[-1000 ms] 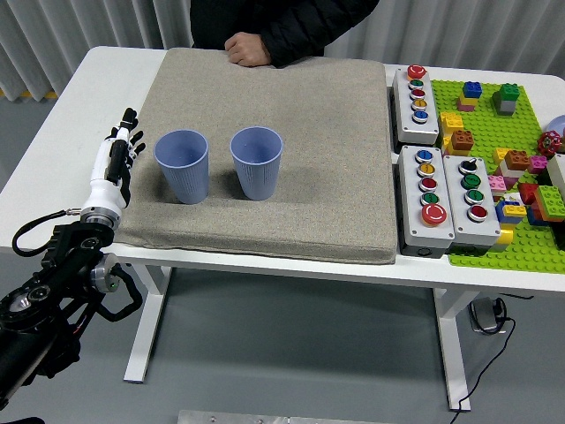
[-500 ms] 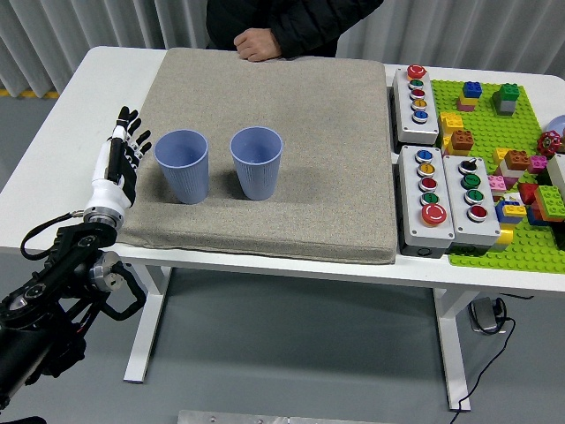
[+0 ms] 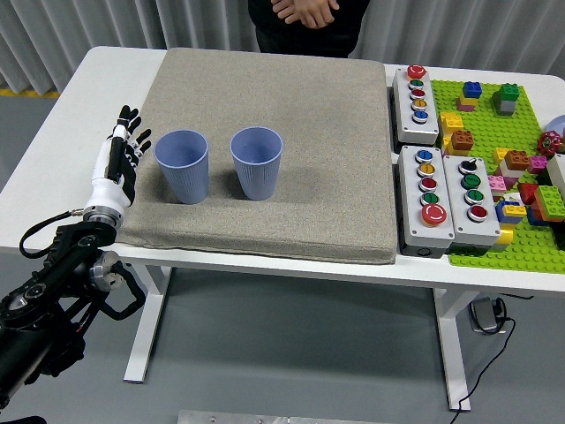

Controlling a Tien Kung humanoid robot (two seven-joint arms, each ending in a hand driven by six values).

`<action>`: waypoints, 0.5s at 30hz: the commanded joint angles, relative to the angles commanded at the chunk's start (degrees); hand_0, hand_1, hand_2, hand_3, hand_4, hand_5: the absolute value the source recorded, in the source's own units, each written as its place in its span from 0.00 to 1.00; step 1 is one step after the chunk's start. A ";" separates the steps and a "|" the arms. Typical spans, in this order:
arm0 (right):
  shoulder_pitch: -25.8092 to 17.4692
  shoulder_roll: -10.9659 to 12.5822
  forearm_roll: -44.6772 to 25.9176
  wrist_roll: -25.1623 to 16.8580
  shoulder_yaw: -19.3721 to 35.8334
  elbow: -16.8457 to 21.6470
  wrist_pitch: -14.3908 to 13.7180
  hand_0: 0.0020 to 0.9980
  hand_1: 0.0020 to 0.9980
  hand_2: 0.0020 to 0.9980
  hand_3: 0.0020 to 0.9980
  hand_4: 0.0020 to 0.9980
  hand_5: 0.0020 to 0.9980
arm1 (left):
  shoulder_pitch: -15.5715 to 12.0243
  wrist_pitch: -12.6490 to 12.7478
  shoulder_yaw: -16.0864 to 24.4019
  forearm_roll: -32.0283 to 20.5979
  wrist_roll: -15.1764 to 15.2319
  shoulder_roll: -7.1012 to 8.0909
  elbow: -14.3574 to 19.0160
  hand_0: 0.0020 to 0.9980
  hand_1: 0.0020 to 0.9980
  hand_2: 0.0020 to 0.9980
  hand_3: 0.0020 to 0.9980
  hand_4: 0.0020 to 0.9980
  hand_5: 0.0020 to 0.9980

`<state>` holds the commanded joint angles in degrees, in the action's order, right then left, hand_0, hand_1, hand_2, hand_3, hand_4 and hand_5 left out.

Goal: Pick cup pour cup place

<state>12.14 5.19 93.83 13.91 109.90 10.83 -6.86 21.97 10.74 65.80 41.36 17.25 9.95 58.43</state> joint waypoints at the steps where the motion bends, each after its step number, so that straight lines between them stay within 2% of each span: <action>1: 0.02 0.01 0.00 0.00 0.01 0.00 0.00 0.70 0.63 0.59 0.59 0.00 0.23 | 0.03 -0.02 0.00 0.02 0.00 0.00 0.02 0.89 0.89 0.99 0.92 0.76 0.97; 15: 0.13 0.09 -0.26 0.09 -0.25 0.05 0.00 0.70 0.63 0.59 0.59 0.00 0.23 | 0.00 0.19 0.32 0.28 -0.04 -0.03 0.26 0.89 0.90 0.99 0.92 0.77 0.98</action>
<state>12.27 5.28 93.57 14.00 109.65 10.88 -6.86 21.96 10.93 66.12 41.64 17.21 9.92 58.70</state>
